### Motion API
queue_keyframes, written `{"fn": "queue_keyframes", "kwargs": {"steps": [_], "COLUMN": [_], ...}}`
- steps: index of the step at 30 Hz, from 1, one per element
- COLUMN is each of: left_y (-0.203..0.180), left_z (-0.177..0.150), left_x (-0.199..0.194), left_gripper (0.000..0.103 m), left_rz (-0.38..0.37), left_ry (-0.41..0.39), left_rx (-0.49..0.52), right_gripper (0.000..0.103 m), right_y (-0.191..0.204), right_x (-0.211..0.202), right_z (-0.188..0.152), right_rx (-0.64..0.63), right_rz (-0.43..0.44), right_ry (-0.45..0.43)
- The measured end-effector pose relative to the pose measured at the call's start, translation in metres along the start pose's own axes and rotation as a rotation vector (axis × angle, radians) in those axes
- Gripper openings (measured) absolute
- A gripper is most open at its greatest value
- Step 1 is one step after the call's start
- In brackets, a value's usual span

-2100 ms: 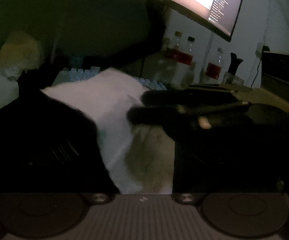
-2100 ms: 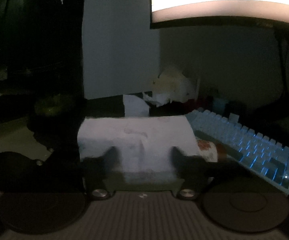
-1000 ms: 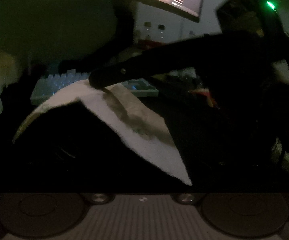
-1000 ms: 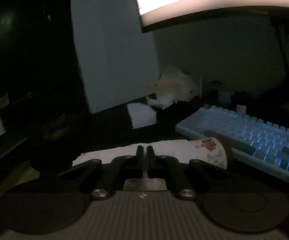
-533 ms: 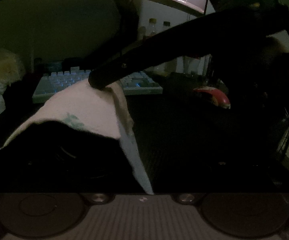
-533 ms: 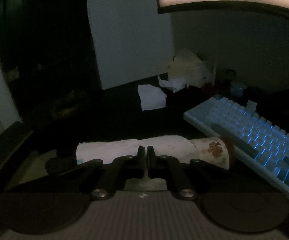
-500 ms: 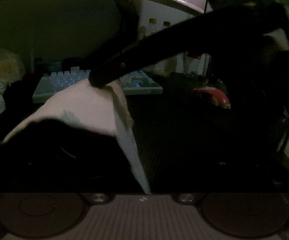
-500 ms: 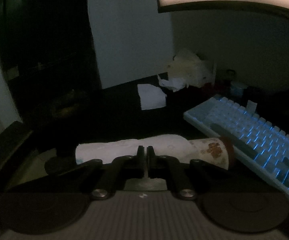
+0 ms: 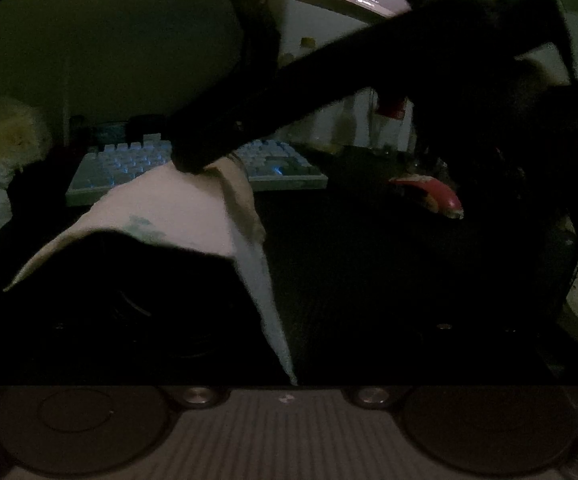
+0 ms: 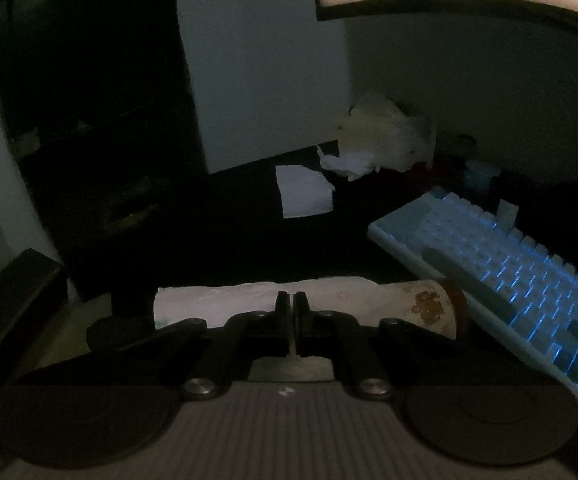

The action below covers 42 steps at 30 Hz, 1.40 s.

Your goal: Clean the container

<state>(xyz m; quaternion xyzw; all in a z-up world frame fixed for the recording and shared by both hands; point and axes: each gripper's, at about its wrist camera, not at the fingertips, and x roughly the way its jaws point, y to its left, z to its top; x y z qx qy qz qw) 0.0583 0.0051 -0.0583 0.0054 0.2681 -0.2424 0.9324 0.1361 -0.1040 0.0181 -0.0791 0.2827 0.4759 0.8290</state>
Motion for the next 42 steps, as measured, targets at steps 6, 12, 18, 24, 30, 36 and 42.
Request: {"fn": "queue_keyframes", "kwargs": {"steps": [6, 12, 18, 24, 30, 36, 42], "left_y": [-0.008, 0.004, 0.015, 0.032, 0.053, 0.074, 0.092], "left_z": [-0.003, -0.001, 0.002, 0.007, 0.017, 0.023, 0.025], "left_x": [0.0, -0.002, -0.006, -0.009, -0.005, -0.002, -0.003], "left_gripper": [0.103, 0.103, 0.103, 0.103, 0.103, 0.098, 0.075], "left_rz": [0.017, -0.01, 0.034, 0.111, 0.134, 0.129, 0.099], "left_ry": [0.008, 0.002, 0.003, 0.015, 0.054, 0.061, 0.045], "left_rx": [0.036, 0.003, -0.038, -0.103, -0.109, -0.143, -0.178], "right_gripper": [0.006, 0.006, 0.006, 0.007, 0.007, 0.025, 0.103], "right_y": [-0.027, 0.005, 0.014, -0.011, -0.006, -0.018, -0.021], "right_x": [0.007, -0.011, -0.002, 0.02, 0.025, 0.038, 0.028], "right_z": [0.003, -0.016, -0.023, -0.023, -0.024, -0.029, -0.026], "right_rx": [0.069, 0.013, 0.01, 0.074, 0.042, 0.122, 0.095], "right_rz": [-0.143, -0.064, -0.098, -0.18, -0.044, -0.056, -0.029], "right_ry": [0.006, -0.026, -0.12, -0.191, -0.161, -0.139, -0.188]}}
